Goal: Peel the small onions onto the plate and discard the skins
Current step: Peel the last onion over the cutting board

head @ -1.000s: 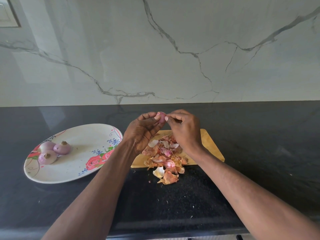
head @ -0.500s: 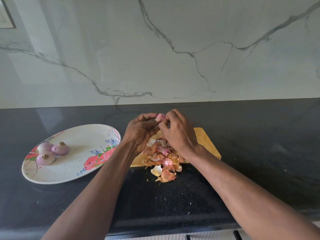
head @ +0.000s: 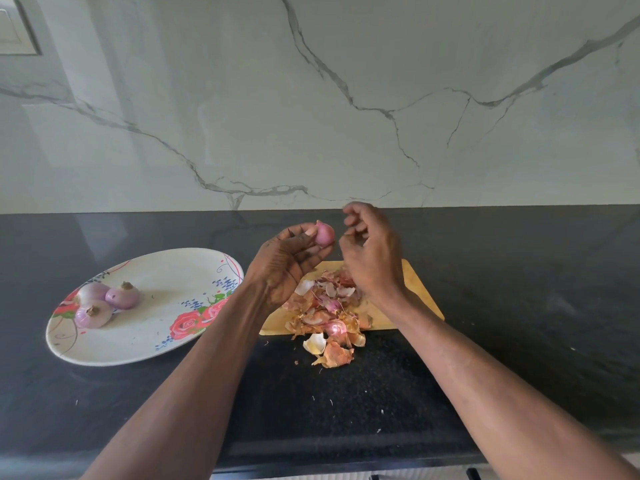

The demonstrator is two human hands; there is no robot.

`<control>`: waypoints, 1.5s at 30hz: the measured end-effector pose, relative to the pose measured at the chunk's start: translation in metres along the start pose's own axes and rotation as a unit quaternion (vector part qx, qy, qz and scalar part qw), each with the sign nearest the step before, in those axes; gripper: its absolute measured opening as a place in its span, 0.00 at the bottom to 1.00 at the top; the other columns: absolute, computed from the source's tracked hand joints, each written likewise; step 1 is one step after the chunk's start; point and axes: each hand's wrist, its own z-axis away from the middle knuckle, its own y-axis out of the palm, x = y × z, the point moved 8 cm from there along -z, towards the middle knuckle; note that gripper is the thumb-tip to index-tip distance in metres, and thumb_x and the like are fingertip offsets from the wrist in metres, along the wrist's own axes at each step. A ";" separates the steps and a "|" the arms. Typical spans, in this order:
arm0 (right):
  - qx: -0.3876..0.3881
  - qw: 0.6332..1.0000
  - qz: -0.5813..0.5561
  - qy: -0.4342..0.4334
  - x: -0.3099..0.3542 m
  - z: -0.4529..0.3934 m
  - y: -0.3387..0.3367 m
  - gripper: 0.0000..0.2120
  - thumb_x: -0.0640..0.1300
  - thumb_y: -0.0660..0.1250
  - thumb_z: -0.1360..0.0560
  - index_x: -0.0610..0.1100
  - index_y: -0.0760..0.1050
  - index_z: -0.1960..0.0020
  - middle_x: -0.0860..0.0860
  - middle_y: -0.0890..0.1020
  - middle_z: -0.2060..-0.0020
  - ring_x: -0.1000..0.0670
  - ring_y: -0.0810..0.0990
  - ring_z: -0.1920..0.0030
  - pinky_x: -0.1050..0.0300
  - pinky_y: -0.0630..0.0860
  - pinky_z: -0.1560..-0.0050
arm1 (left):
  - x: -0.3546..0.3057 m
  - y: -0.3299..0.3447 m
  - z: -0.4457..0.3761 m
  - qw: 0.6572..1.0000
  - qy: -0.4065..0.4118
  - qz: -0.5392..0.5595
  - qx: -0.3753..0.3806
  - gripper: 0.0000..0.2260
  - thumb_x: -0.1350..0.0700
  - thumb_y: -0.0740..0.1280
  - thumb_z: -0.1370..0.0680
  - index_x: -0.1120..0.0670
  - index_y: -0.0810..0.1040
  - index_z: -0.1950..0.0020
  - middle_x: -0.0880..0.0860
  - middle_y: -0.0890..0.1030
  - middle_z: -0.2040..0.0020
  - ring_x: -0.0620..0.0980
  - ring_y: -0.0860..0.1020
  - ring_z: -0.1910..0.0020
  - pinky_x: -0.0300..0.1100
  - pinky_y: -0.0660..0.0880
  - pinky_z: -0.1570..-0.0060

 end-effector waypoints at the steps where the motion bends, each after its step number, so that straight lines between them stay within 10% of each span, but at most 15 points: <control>1: 0.008 1.000 -0.021 -0.002 0.002 0.000 0.001 0.11 0.34 0.71 0.26 0.39 0.80 0.44 0.47 0.81 0.52 0.58 0.77 0.57 0.68 0.76 0.58 | 0.000 -0.001 0.000 1.000 0.000 0.004 -0.004 0.07 0.67 0.64 0.20 0.65 0.77 0.43 0.61 0.84 0.52 0.54 0.85 0.54 0.46 0.83 0.49; 25: 0.183 0.982 -0.032 -0.031 0.005 0.005 0.027 0.09 0.37 0.76 0.28 0.43 0.82 0.48 0.55 0.79 0.55 0.60 0.77 0.54 0.70 0.75 0.54 | -0.002 -0.023 -0.002 0.987 -0.029 -0.143 -0.063 0.07 0.62 0.68 0.22 0.66 0.80 0.48 0.61 0.80 0.58 0.51 0.77 0.69 0.38 0.77 0.71; 34: 0.170 0.982 -0.029 -0.076 0.014 0.013 0.029 0.10 0.36 0.74 0.26 0.38 0.83 0.45 0.48 0.81 0.54 0.51 0.80 0.56 0.57 0.80 0.59 | 0.000 -0.026 -0.001 0.984 -0.035 -0.158 -0.069 0.05 0.63 0.68 0.22 0.65 0.81 0.52 0.58 0.80 0.64 0.50 0.75 0.70 0.37 0.73 0.74; 45: 0.150 0.986 -0.037 -0.064 0.010 0.014 0.029 0.11 0.37 0.74 0.26 0.40 0.83 0.44 0.50 0.81 0.54 0.56 0.78 0.55 0.68 0.77 0.57 | 0.000 -0.024 -0.001 0.988 -0.044 -0.135 -0.066 0.06 0.62 0.68 0.21 0.66 0.80 0.50 0.59 0.81 0.62 0.50 0.76 0.71 0.36 0.74 0.75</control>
